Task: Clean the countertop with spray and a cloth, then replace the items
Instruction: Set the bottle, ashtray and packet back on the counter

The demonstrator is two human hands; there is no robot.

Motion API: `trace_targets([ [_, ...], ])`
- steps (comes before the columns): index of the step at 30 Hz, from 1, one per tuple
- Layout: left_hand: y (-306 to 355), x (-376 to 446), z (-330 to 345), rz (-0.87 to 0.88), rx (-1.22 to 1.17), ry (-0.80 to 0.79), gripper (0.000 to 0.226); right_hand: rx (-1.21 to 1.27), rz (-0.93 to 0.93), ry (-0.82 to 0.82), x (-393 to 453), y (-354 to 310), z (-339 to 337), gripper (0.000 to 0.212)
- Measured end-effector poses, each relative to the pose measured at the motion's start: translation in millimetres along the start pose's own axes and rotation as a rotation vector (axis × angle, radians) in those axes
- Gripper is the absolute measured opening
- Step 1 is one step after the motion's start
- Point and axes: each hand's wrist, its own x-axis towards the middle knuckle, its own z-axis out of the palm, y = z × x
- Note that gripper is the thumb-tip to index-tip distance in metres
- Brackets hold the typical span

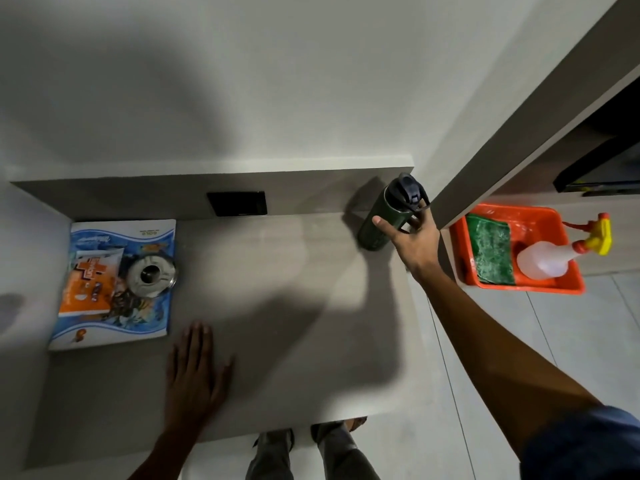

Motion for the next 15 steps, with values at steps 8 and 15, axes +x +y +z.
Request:
trace_targets([
  [8,1,-1,-4,-0.012,0.005,-0.018,0.086,-0.042,0.08,-0.036,-7,6,-1,0.115],
  [15,8,4,-23,-0.014,-0.123,-0.008,0.085,-0.139,0.35,-0.076,-90,33,37,0.077],
])
